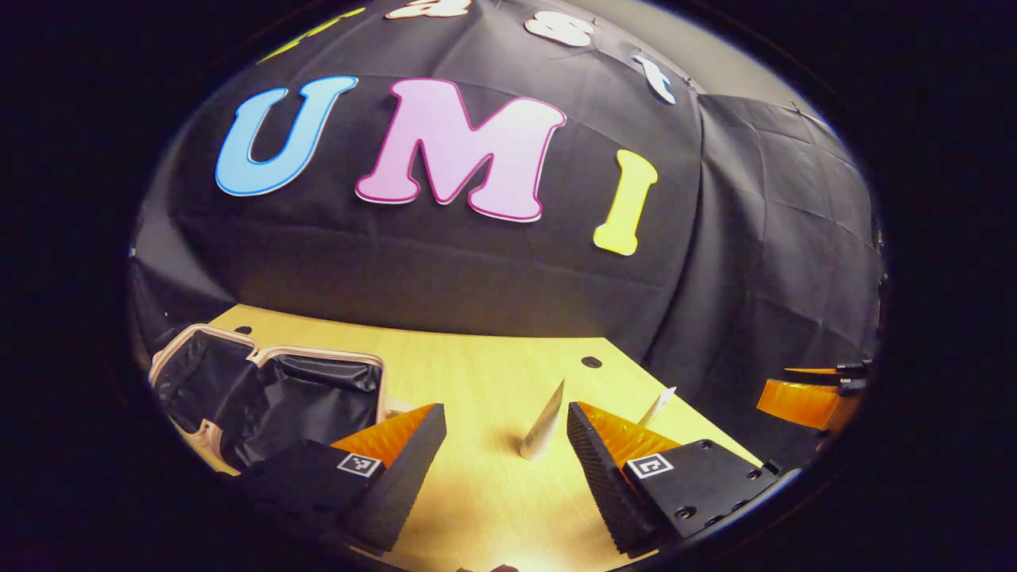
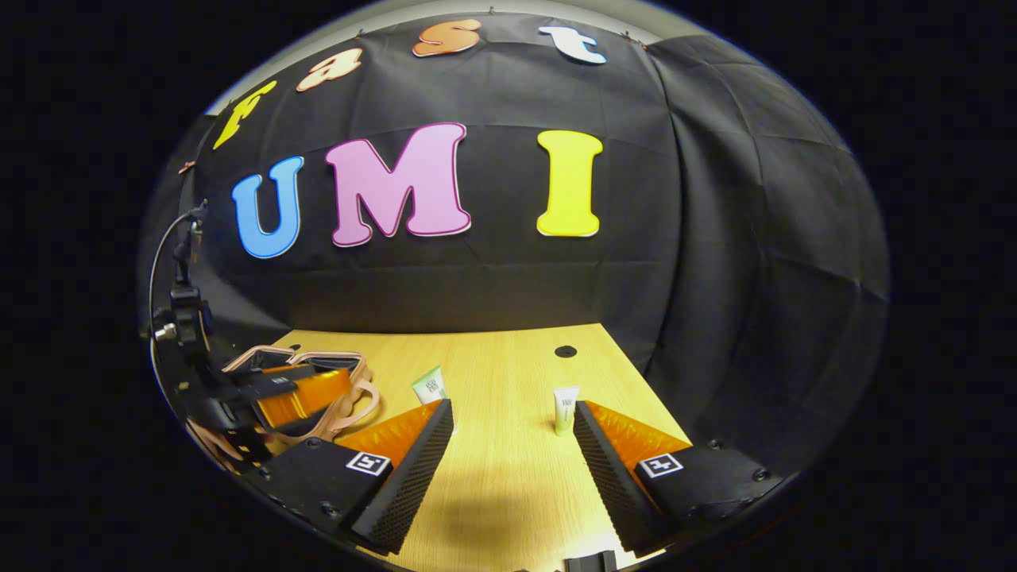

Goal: First open the suitcase, pack the skin care products into it, and then close the suitcase.

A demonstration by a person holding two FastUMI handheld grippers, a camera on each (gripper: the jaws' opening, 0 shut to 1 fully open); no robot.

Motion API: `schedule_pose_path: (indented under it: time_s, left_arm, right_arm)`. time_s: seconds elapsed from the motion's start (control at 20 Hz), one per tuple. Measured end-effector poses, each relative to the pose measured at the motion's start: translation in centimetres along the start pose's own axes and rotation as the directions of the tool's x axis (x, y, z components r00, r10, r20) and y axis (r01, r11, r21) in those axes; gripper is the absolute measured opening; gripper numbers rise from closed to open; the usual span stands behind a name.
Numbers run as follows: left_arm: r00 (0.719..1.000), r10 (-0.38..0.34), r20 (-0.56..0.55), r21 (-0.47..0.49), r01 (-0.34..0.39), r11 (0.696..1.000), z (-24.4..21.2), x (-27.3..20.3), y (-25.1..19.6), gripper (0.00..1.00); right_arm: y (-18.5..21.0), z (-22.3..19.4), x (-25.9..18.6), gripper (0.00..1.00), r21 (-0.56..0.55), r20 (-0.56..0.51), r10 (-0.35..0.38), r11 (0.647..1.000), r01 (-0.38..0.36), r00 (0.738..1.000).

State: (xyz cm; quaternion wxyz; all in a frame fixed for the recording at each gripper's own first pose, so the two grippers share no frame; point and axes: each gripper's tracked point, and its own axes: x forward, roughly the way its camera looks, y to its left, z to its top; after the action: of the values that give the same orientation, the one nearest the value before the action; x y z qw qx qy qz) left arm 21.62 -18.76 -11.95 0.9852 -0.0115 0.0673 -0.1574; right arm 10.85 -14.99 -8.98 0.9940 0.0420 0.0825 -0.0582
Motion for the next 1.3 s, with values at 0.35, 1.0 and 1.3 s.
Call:
schedule_pose_path:
  time_s: [0.35,1.0,1.3]
  left_arm:
    - [0.991,-0.043,-0.124,0.043,0.049,0.998,-7.6,11.2,-3.5,0.96]
    - [0.968,0.074,-0.24,0.102,-0.051,0.993,-11.6,19.2,-2.0,0.48]
    - [0.968,0.053,-0.247,0.09,-0.032,0.995,-11.8,18.1,-1.2,0.43]
  right_arm:
    - [-3.4,-4.5,7.0,0.97,0.002,-0.054,-0.038,0.999,0.038,0.998]
    - [-7.1,-11.5,19.7,0.97,0.082,-0.181,-0.158,0.981,0.175,0.971]
    - [-9.3,-14.2,22.5,0.97,0.026,-0.221,-0.231,0.97,0.243,0.947]
